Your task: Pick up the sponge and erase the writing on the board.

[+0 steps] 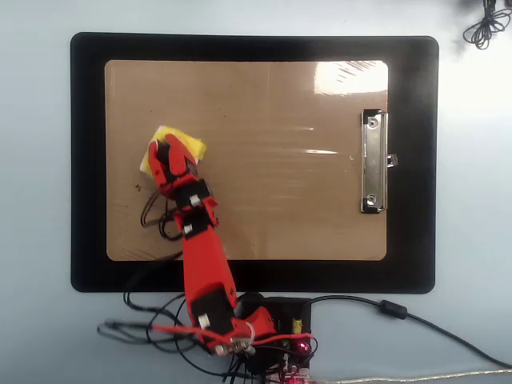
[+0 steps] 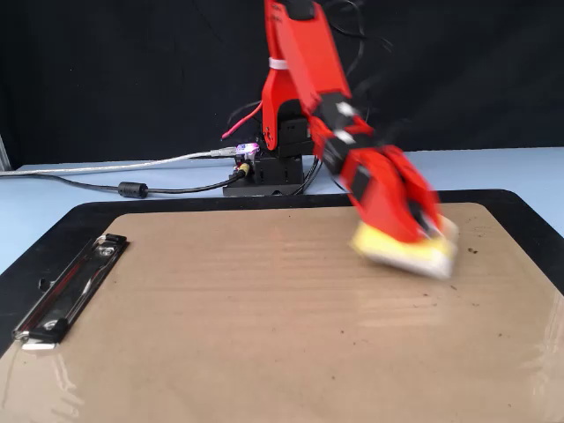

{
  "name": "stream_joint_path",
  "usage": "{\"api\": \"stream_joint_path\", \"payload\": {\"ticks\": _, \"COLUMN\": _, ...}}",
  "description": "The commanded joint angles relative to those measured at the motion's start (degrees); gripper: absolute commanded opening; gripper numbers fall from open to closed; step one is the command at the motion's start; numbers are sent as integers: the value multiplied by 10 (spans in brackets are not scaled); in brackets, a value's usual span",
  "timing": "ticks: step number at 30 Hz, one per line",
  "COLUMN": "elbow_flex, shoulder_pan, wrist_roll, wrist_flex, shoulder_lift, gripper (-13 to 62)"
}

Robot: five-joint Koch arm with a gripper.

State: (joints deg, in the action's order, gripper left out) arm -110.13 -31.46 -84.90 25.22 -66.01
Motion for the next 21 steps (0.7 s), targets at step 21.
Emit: {"api": "stream_joint_path", "payload": {"ticks": 21, "elbow_flex": -134, "shoulder_pan": -159, "wrist_roll": -121, "wrist_flex": -31, "shoulder_lift": -120, "gripper": -79}}
